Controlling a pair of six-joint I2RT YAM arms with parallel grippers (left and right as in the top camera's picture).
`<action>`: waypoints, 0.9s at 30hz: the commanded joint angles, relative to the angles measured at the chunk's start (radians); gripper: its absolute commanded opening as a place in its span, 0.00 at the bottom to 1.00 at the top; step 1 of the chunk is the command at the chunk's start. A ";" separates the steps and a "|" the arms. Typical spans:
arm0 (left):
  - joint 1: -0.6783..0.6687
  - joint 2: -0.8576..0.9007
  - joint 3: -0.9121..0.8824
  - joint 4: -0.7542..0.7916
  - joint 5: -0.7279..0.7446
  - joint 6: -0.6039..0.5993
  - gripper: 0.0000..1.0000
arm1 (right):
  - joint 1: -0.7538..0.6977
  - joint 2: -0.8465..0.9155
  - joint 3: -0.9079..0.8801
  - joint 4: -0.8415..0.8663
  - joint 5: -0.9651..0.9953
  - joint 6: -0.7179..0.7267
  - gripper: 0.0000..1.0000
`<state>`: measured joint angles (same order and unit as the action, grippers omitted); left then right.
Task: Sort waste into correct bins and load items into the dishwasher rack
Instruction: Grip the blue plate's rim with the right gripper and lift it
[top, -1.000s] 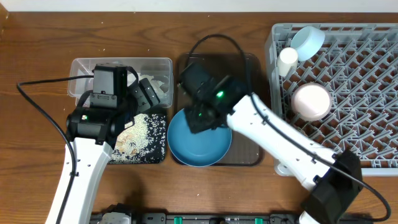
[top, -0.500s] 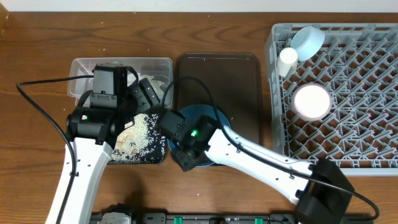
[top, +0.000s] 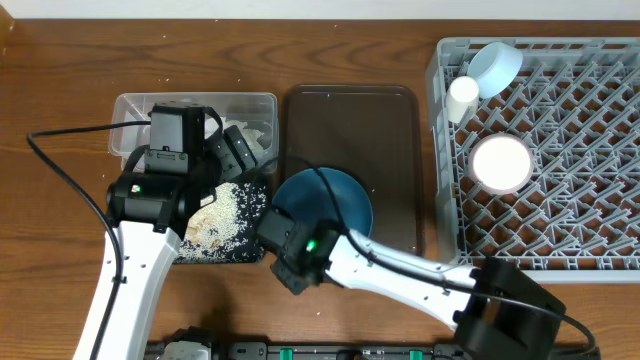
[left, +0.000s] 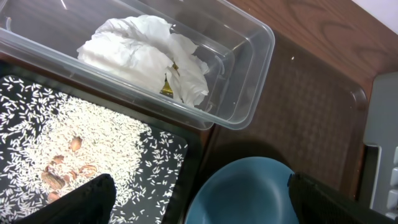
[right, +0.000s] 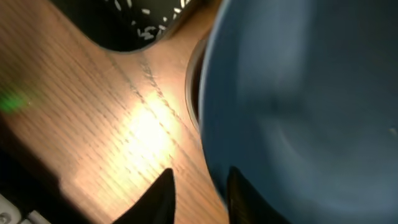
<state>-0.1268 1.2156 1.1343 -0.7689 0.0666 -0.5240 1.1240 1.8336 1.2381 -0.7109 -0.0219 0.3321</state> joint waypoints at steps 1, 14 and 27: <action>0.003 -0.007 0.022 0.000 -0.019 0.002 0.91 | 0.014 0.004 -0.046 0.040 0.061 -0.042 0.28; 0.003 -0.007 0.022 0.000 -0.019 0.002 0.91 | 0.013 0.003 -0.046 0.045 0.067 -0.042 0.01; 0.003 -0.007 0.022 0.000 -0.019 0.002 0.91 | -0.033 -0.255 0.074 -0.023 0.117 -0.019 0.01</action>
<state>-0.1268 1.2156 1.1343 -0.7692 0.0669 -0.5240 1.1225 1.7061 1.2602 -0.7361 0.0647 0.2989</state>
